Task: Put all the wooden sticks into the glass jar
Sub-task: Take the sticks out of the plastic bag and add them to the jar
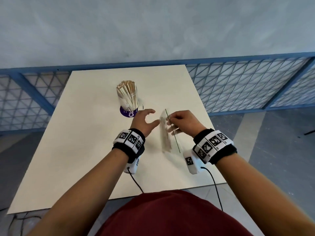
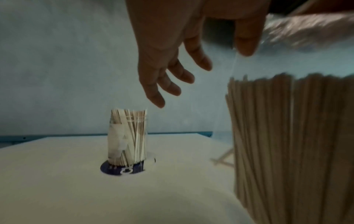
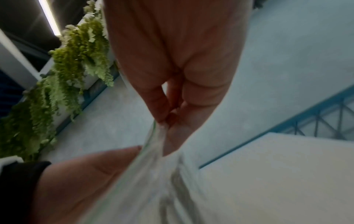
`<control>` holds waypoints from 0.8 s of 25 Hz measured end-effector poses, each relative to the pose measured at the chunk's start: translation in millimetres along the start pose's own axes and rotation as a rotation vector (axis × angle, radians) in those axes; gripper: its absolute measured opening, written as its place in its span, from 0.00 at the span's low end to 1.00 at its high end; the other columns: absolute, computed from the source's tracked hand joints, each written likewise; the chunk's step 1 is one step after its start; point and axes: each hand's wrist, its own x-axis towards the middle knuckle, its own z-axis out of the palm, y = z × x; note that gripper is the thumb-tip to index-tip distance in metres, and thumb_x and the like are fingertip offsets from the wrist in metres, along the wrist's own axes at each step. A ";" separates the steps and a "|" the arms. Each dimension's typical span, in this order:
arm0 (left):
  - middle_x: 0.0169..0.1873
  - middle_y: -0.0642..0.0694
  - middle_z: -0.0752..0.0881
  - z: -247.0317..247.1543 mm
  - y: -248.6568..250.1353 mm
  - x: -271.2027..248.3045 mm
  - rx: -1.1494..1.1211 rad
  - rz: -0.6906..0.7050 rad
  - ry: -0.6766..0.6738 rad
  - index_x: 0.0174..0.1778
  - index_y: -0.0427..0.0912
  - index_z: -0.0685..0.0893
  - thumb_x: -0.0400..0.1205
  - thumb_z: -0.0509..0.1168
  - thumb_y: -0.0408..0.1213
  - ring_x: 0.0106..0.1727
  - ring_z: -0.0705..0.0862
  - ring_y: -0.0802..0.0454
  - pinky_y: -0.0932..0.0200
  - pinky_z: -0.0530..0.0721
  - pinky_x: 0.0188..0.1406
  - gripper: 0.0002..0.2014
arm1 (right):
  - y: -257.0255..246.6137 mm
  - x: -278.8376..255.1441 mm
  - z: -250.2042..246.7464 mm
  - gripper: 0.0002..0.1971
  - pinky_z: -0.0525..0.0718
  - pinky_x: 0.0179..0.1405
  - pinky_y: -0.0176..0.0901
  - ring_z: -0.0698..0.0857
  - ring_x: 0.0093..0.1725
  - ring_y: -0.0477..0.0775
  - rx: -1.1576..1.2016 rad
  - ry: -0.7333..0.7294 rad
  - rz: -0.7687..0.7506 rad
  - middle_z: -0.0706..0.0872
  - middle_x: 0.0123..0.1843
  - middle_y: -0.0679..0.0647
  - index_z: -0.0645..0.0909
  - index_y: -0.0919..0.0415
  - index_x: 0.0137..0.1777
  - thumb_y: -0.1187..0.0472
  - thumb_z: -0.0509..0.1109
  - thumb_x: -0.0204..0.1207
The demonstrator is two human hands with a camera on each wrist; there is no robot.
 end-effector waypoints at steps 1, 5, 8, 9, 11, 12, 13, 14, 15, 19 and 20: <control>0.53 0.50 0.77 -0.3 3.9 -2.8 -0.016 0.022 0.030 0.56 0.42 0.83 0.74 0.71 0.34 0.51 0.75 0.55 0.62 0.74 0.56 0.14 | 1.5 0.7 3.9 0.12 0.86 0.23 0.36 0.85 0.21 0.45 0.068 -0.017 0.043 0.81 0.34 0.56 0.78 0.63 0.36 0.74 0.59 0.78; 0.36 0.49 0.84 1.7 20.6 -14.4 -0.184 -0.036 -0.080 0.42 0.44 0.83 0.78 0.66 0.32 0.35 0.83 0.55 0.68 0.81 0.31 0.03 | 5.2 4.9 17.1 0.08 0.89 0.29 0.39 0.89 0.28 0.48 0.217 0.006 0.075 0.83 0.35 0.61 0.79 0.65 0.36 0.72 0.64 0.76; 0.32 0.48 0.85 -0.3 28.4 -16.6 -0.333 -0.154 -0.061 0.33 0.51 0.82 0.78 0.66 0.34 0.34 0.85 0.51 0.60 0.84 0.31 0.09 | 4.6 5.6 20.4 0.09 0.91 0.33 0.41 0.88 0.36 0.54 0.216 0.014 0.075 0.83 0.35 0.61 0.77 0.64 0.34 0.71 0.66 0.75; 0.31 0.49 0.85 -0.9 30.6 -16.8 -0.346 -0.165 -0.061 0.32 0.51 0.81 0.77 0.67 0.35 0.34 0.85 0.51 0.59 0.85 0.33 0.09 | 4.1 5.6 20.7 0.09 0.91 0.34 0.41 0.87 0.37 0.55 0.200 0.007 0.072 0.83 0.36 0.61 0.76 0.64 0.33 0.71 0.67 0.75; 0.30 0.49 0.84 -1.9 33.4 -16.5 -0.328 -0.160 -0.079 0.30 0.50 0.81 0.75 0.70 0.37 0.34 0.84 0.52 0.57 0.86 0.34 0.09 | 4.6 7.6 22.0 0.10 0.91 0.37 0.44 0.86 0.39 0.59 0.161 -0.018 0.067 0.82 0.39 0.64 0.75 0.64 0.32 0.74 0.67 0.73; 0.30 0.49 0.84 -2.0 34.1 -16.1 -0.311 -0.155 -0.086 0.30 0.49 0.81 0.74 0.72 0.38 0.35 0.84 0.52 0.57 0.87 0.33 0.09 | 5.0 8.5 22.6 0.10 0.91 0.40 0.48 0.86 0.40 0.61 0.144 -0.033 0.065 0.82 0.40 0.65 0.75 0.64 0.32 0.76 0.67 0.72; 0.31 0.48 0.84 -1.9 34.1 -14.8 -0.295 -0.153 -0.087 0.29 0.47 0.81 0.74 0.72 0.38 0.35 0.85 0.52 0.58 0.88 0.32 0.09 | 5.6 9.6 23.3 0.10 0.90 0.43 0.51 0.86 0.40 0.62 0.128 -0.045 0.065 0.83 0.39 0.64 0.75 0.65 0.32 0.77 0.67 0.71; 0.30 0.48 0.84 -1.9 34.2 -13.3 -0.275 -0.158 -0.086 0.29 0.46 0.80 0.74 0.72 0.38 0.34 0.85 0.52 0.59 0.88 0.30 0.09 | 6.1 10.2 23.7 0.11 0.89 0.44 0.52 0.85 0.40 0.61 0.115 -0.051 0.063 0.82 0.37 0.63 0.74 0.65 0.32 0.77 0.67 0.70; 0.30 0.47 0.84 -1.8 34.0 -10.9 -0.262 -0.166 -0.091 0.28 0.45 0.80 0.75 0.71 0.38 0.33 0.85 0.52 0.60 0.88 0.29 0.10 | 6.7 10.6 24.0 0.11 0.89 0.43 0.50 0.85 0.37 0.59 0.111 -0.050 0.057 0.82 0.35 0.61 0.74 0.64 0.31 0.77 0.68 0.70; 0.34 0.43 0.84 0.1 33.2 -1.3 -0.282 -0.209 -0.104 0.27 0.44 0.78 0.79 0.65 0.33 0.32 0.85 0.51 0.58 0.86 0.32 0.13 | 11.2 14.1 23.7 0.13 0.87 0.37 0.43 0.82 0.34 0.51 0.116 0.005 0.014 0.78 0.32 0.55 0.73 0.60 0.31 0.71 0.65 0.77; 0.33 0.43 0.83 1.4 33.4 0.4 -0.281 -0.202 -0.104 0.27 0.44 0.78 0.80 0.64 0.32 0.31 0.85 0.52 0.59 0.86 0.32 0.14 | 12.5 15.6 24.0 0.13 0.86 0.40 0.46 0.81 0.36 0.53 0.101 0.020 0.002 0.78 0.33 0.55 0.73 0.59 0.32 0.69 0.62 0.79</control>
